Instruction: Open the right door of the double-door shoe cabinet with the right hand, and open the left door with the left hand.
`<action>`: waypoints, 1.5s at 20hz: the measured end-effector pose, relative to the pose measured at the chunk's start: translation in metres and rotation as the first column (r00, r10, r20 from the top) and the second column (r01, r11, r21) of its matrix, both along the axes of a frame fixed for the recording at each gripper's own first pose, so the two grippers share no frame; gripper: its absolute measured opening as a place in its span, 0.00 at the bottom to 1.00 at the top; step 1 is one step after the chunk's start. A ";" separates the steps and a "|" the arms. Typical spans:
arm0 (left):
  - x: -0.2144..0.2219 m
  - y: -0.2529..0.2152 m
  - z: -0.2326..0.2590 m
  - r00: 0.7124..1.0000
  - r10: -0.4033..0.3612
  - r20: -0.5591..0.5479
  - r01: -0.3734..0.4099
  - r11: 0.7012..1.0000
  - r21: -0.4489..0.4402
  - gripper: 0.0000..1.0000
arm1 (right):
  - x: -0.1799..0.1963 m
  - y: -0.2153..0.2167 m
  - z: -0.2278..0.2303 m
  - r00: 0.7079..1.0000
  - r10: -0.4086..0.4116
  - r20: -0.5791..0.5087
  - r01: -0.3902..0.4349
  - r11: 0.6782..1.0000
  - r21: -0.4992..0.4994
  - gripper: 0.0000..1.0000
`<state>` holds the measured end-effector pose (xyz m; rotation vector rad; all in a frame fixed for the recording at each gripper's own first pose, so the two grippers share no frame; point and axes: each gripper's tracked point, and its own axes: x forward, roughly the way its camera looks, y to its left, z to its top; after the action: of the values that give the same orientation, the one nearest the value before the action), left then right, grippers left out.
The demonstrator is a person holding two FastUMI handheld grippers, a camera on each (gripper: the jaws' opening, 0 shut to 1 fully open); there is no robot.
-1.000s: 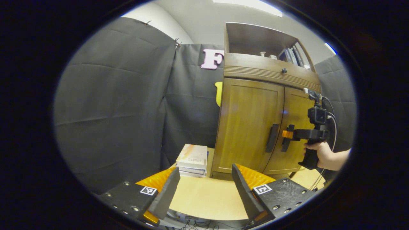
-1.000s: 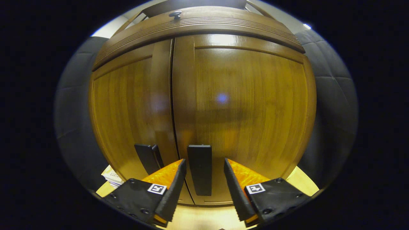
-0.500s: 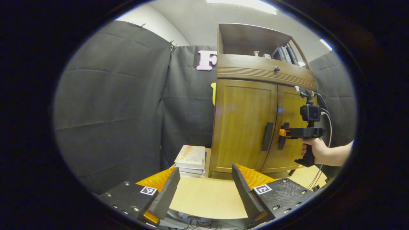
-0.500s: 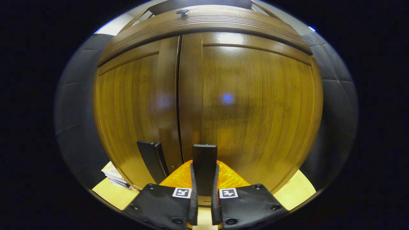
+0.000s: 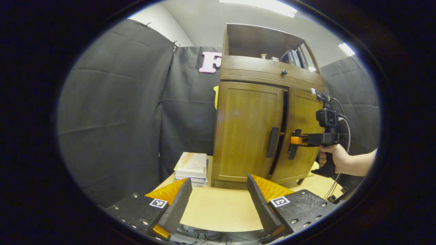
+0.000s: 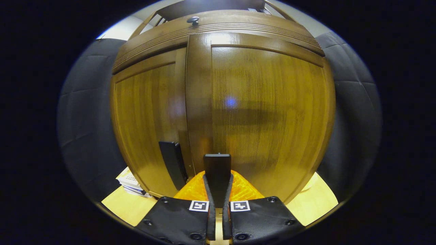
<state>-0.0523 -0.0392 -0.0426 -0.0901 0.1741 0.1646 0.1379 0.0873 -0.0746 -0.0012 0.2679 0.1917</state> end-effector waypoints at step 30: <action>0.076 -0.165 0.022 0.990 -0.135 0.029 0.134 0.991 0.016 0.93 | -0.136 -0.132 -0.007 0.988 0.148 -0.041 -0.145 0.986 0.077 0.09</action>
<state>0.0234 -0.2041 -0.0202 -0.0670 0.1485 0.0299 0.0020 -0.0450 -0.0819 0.0571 0.3073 0.3480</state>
